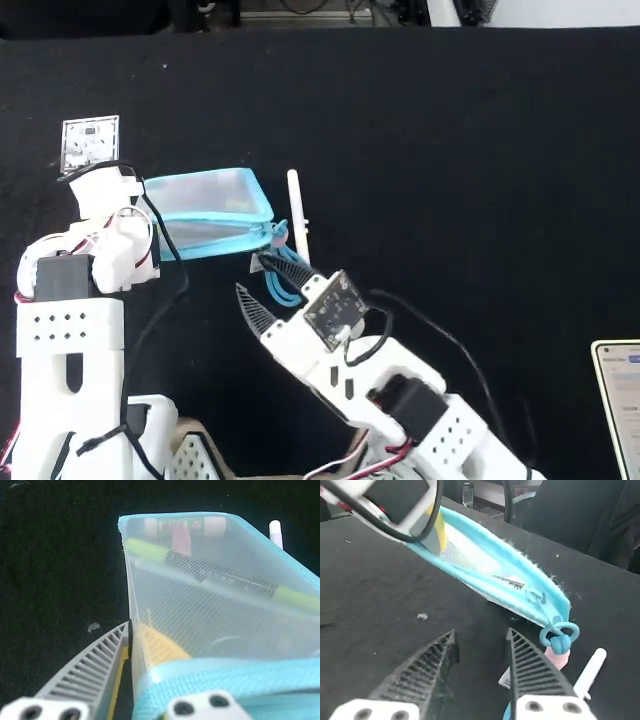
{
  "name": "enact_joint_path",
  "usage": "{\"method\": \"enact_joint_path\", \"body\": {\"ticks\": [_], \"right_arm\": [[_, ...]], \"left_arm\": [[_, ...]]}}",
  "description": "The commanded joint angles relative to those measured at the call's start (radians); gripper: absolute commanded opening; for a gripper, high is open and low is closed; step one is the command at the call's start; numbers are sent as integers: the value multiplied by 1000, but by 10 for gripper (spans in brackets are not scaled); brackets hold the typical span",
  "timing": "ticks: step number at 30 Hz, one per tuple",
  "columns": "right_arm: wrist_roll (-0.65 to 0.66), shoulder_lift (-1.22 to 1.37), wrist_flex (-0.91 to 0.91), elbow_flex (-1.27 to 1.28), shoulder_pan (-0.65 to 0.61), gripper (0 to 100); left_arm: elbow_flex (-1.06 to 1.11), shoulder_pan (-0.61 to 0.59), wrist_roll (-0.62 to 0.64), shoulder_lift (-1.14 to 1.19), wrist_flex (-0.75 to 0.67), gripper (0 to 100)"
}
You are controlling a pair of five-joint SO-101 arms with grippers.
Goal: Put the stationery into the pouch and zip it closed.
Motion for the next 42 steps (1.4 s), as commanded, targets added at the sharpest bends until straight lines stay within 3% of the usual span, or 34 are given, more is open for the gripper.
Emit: {"method": "enact_joint_path", "body": {"ticks": [1,8,21,28,36,42], "right_arm": [[-15,-8,-147,70,11,134],[-21,-10,-262,91,-34,134],[-23,-8,-259,91,-32,135],[-86,-8,-54,-27,-34,176],[-101,-7,-101,-10,-34,155],[-101,131,5,-163,-34,152]], "left_arm": [[27,-16,15,6,0,30],[27,-16,15,6,0,30],[27,-15,15,6,0,30],[27,-13,15,6,0,30],[27,-15,15,6,0,30],[27,-13,15,6,0,30]]}}
